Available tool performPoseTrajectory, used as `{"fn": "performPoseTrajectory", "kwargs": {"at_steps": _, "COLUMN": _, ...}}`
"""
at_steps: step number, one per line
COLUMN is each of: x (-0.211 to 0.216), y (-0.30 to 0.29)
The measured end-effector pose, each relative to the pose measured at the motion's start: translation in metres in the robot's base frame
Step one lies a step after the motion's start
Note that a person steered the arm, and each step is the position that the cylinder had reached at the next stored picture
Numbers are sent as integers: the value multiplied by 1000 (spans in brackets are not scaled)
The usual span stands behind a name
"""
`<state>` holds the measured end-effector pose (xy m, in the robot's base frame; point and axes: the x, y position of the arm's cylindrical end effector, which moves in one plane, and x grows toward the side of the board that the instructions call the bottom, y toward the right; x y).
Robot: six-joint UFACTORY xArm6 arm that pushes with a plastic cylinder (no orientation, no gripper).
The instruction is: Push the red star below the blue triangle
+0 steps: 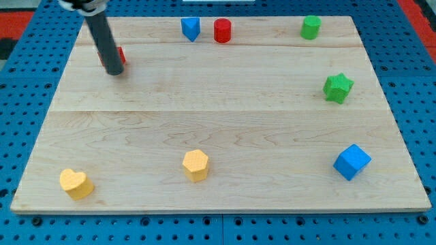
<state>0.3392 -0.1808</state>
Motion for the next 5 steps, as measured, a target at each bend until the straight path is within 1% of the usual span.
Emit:
{"fn": "performPoseTrajectory", "kwargs": {"at_steps": 1, "x": 14, "y": -20}}
{"fn": "performPoseTrajectory", "kwargs": {"at_steps": 2, "x": 24, "y": -71}}
{"fn": "performPoseTrajectory", "kwargs": {"at_steps": 3, "x": 2, "y": -92}}
{"fn": "performPoseTrajectory", "kwargs": {"at_steps": 4, "x": -12, "y": -61}}
{"fn": "performPoseTrajectory", "kwargs": {"at_steps": 5, "x": -28, "y": -18}}
